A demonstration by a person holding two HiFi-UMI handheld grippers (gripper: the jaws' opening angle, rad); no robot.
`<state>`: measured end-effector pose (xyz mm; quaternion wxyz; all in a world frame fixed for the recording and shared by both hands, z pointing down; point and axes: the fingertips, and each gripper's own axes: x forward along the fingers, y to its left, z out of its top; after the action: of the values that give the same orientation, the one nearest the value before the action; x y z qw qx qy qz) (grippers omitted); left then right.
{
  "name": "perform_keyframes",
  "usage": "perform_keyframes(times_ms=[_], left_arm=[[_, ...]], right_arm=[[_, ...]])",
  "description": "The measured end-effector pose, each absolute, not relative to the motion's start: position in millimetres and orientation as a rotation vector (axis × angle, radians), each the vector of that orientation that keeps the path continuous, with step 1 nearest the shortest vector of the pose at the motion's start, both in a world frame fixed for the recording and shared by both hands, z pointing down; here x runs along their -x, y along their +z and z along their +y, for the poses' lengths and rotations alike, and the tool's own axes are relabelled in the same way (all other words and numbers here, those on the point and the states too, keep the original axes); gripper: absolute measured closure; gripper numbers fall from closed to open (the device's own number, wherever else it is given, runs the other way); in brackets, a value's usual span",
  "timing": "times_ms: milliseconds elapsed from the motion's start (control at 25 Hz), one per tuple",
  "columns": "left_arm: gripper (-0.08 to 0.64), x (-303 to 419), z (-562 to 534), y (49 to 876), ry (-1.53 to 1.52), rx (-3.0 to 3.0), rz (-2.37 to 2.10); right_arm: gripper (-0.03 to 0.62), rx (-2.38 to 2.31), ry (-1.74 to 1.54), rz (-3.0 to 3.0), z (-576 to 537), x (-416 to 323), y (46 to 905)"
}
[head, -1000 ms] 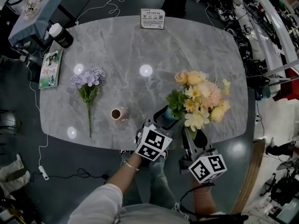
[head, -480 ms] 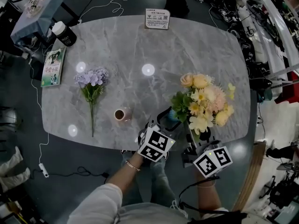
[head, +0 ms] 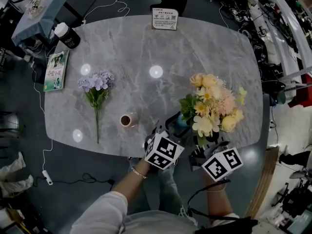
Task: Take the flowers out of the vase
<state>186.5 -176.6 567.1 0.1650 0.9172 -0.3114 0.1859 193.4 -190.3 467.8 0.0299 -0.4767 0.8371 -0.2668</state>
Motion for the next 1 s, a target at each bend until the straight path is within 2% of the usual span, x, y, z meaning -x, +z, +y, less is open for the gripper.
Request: perform_keyframes(times_ms=[240, 480, 1000], left_arm=[[0.279, -187.2, -176.0, 568.0, 0.534, -2.617, -0.884], [0.281, -186.1, -177.2, 566.8, 0.534, -2.618, -0.887], [0.279, -184.7, -176.8, 569.5, 0.498, -2.616, -0.903]], right_arm=[[0.470, 1.467, -0.795, 2.580, -192.8, -192.1, 467.3], [0.505, 1.457, -0.759, 2.602, -194.0, -190.3, 464.3], [0.514, 1.463, -0.718, 2.625, -191.7, -188.7, 464.4]])
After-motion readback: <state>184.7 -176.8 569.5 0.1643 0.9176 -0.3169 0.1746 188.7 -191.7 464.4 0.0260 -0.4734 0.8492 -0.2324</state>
